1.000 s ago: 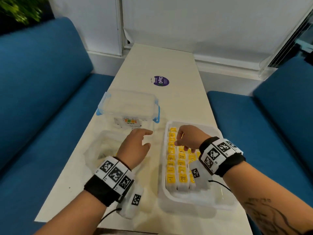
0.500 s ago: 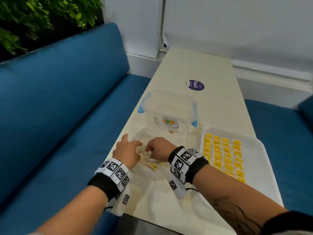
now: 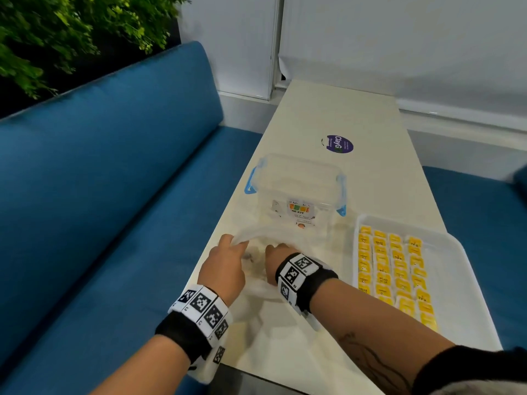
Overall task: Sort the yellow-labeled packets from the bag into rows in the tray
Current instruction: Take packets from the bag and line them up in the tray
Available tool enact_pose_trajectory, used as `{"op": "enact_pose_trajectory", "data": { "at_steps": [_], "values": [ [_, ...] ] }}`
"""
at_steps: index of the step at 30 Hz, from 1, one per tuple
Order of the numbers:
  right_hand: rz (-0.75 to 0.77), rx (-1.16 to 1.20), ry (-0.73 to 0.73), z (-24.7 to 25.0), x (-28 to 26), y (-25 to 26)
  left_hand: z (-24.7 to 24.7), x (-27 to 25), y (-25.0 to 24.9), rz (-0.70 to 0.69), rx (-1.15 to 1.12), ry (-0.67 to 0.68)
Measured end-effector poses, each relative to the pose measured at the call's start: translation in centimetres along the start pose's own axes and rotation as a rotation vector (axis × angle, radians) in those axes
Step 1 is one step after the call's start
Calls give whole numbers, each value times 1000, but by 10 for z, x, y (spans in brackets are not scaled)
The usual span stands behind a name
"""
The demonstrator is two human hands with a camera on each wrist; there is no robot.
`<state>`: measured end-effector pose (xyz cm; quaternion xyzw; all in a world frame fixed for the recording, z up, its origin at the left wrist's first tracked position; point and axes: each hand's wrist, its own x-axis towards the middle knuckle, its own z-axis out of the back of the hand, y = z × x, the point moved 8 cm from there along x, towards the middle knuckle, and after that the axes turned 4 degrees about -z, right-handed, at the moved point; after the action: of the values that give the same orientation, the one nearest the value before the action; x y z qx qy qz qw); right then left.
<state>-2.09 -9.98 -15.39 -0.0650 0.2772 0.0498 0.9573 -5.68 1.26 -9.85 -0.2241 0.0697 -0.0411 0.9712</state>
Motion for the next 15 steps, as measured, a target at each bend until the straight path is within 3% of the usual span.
{"op": "enact_pose_trajectory", "data": {
  "at_steps": [4,9,15],
  "values": [
    [60,-97,35,-7,1,-2,3,-2,0,-11,-31,-19],
    [-4,-146,271,-24,5,-12,2,-3,0,-10,-31,-6],
    [107,-27,154,0,0,7,-2,1,-1,3,-6,6]
  ]
}}
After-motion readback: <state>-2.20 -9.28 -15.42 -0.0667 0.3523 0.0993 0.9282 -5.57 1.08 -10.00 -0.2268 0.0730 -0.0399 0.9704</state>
